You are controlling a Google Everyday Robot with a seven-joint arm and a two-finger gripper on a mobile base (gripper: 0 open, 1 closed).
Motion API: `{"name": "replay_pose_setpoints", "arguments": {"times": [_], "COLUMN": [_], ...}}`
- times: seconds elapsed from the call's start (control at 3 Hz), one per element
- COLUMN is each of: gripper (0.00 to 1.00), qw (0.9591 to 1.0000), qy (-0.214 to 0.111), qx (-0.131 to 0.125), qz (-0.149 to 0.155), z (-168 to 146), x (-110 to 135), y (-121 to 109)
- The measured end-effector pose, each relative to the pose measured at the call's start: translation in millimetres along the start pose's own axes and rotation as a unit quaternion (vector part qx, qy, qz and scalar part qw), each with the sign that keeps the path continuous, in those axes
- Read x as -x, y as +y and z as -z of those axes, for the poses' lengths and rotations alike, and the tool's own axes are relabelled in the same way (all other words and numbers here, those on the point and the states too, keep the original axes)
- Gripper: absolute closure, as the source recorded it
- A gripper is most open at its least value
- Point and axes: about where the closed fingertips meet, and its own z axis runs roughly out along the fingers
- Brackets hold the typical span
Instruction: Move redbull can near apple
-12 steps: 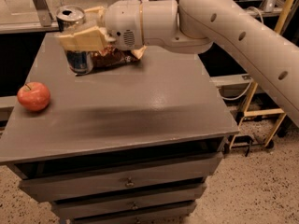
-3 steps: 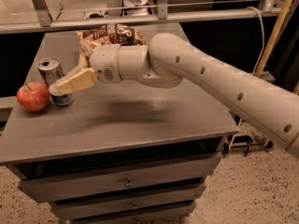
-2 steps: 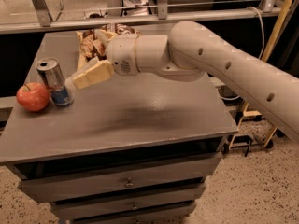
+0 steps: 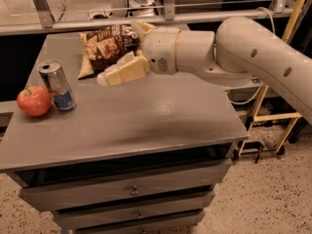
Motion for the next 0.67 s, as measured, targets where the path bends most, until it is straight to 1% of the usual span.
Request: {"name": "replay_pose_setpoints", "arguments": {"times": [0.33, 0.67], "gripper": [0.00, 0.00], "qw": [0.9990, 0.9990], "qy": [-0.019, -0.019], "qx": [-0.037, -0.037], "qz": [0.016, 0.016], "z": [37.5, 37.4], "x": [2.9, 3.0], "y": [-11.3, -11.2]}}
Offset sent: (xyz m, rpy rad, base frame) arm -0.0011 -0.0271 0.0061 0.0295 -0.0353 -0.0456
